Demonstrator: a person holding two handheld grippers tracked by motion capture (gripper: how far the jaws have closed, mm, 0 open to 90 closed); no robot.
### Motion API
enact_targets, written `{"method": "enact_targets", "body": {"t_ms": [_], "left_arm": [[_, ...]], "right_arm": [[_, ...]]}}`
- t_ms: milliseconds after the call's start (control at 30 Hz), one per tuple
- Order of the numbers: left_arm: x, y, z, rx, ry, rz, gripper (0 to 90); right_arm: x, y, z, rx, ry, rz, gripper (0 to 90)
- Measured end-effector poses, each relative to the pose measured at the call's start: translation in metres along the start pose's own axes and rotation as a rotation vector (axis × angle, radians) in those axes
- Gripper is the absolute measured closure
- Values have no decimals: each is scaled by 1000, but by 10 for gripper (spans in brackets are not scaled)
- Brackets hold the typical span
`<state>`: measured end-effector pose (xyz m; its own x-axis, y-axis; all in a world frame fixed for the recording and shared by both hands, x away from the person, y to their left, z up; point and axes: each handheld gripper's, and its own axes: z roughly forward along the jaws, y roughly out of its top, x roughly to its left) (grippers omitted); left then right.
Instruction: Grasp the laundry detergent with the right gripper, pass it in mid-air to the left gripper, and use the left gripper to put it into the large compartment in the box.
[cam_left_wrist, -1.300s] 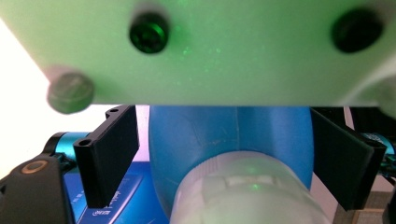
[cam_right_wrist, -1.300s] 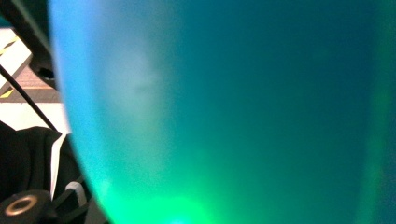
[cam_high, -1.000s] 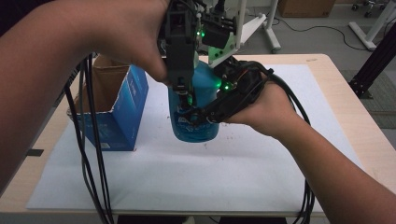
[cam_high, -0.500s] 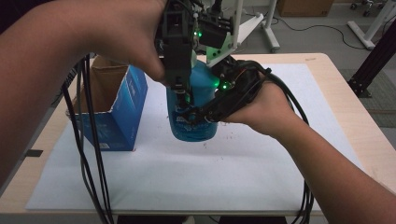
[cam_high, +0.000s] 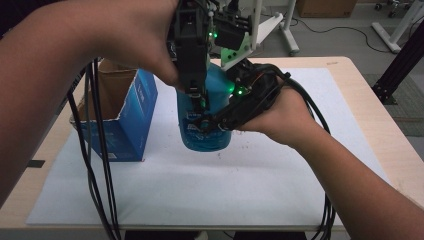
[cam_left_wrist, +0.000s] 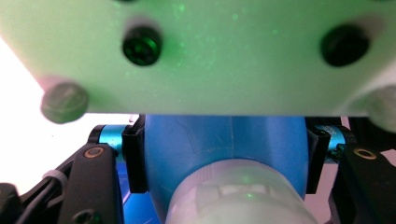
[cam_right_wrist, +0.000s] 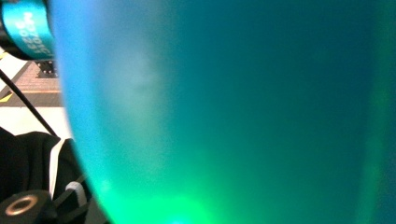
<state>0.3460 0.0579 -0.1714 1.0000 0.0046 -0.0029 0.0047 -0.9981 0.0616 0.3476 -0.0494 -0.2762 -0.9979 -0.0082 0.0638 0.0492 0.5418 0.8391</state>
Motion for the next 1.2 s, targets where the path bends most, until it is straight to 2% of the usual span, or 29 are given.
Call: {"method": "enact_targets", "body": {"t_ms": [167,467,500,567,633,700,733,867,900,1200], "left_arm": [[1,-1,0,6,-18,-11,379],[-1,-3,-3,0,-26,-19,380],[-1,-4,-4,1,-26,-14,380],[0,-5,-3,5,-25,-18,380],[0,-5,-3,9,-25,-22,380],[0,-6,-3,9,-22,-23,380],[1,-6,-3,8,-23,-26,379],[2,-8,-4,20,-25,-34,380],[2,-9,-4,16,-27,-43,379],[3,-12,-6,33,-29,-61,379]], "right_arm": [[0,0,1,-3,11,0,458],[1,0,2,-31,24,1,441],[1,0,1,-37,31,-4,418],[2,-3,-2,-46,38,-1,304],[2,-3,-3,-48,41,-5,284],[3,-4,-8,-44,35,1,225],[4,-6,-12,-21,25,0,224],[2,-8,-16,-9,14,-11,217],[2,-10,-20,-1,-3,-10,151],[0,-14,-32,8,-64,-2,88]]}}
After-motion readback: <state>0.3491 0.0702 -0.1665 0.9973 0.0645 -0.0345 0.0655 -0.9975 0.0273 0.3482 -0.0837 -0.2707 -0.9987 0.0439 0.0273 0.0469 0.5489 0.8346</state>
